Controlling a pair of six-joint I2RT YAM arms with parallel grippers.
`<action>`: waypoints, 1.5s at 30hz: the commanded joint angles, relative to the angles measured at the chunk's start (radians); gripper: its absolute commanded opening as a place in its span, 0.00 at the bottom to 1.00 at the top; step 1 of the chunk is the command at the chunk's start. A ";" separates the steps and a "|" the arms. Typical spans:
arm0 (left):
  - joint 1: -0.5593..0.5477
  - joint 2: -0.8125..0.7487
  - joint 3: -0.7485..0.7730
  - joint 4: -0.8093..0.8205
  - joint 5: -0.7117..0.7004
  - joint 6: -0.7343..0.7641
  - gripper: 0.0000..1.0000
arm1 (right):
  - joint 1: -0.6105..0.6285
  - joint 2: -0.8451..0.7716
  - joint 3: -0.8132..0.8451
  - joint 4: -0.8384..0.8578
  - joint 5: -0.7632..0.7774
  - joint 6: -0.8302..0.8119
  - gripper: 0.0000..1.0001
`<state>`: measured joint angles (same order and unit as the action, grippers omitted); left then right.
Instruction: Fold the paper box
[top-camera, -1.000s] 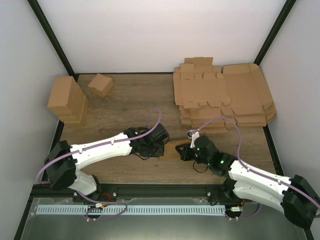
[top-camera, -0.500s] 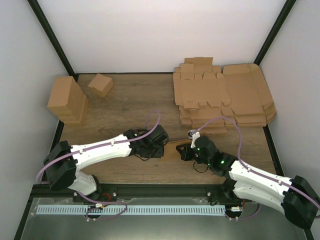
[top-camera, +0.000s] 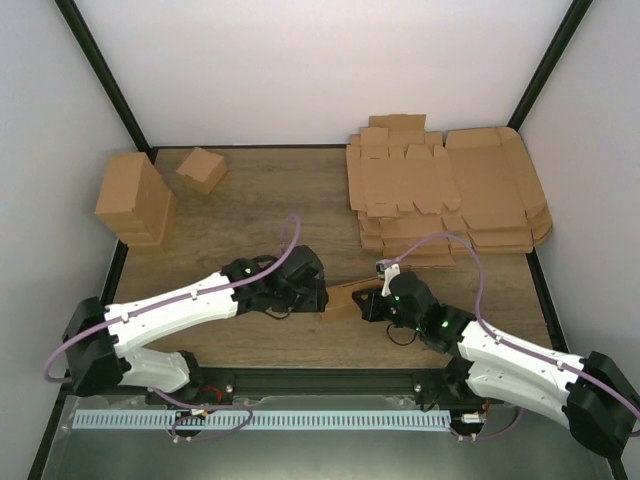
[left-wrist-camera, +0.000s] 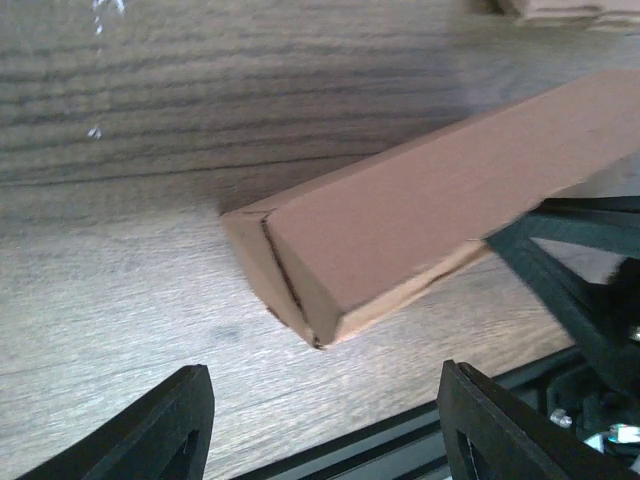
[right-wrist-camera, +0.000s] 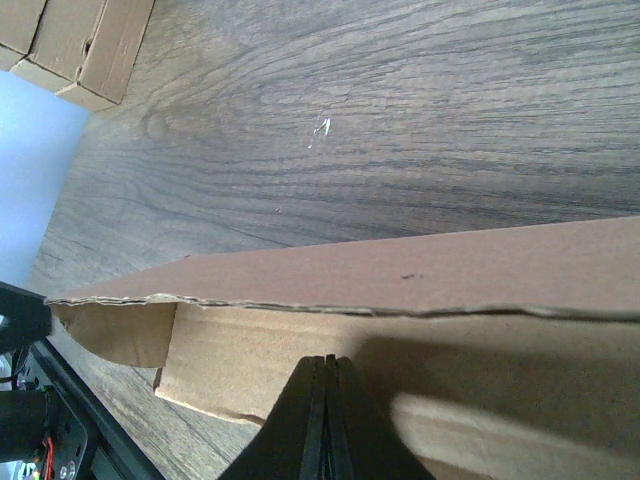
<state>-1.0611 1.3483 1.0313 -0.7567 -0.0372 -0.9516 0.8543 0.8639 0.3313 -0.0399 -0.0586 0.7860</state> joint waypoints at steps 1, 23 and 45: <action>0.001 -0.056 0.054 0.003 -0.007 0.070 0.65 | 0.009 0.001 0.020 -0.083 0.022 -0.002 0.01; 0.069 0.052 0.103 0.197 0.125 0.580 0.37 | 0.009 -0.025 0.082 -0.153 0.002 -0.029 0.08; 0.070 0.059 0.112 0.190 0.062 0.627 0.60 | -0.077 -0.086 0.452 -0.612 0.065 -0.233 0.31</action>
<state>-0.9951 1.4086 1.1275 -0.5705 0.0338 -0.3412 0.8379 0.7704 0.6704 -0.5198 -0.0341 0.6342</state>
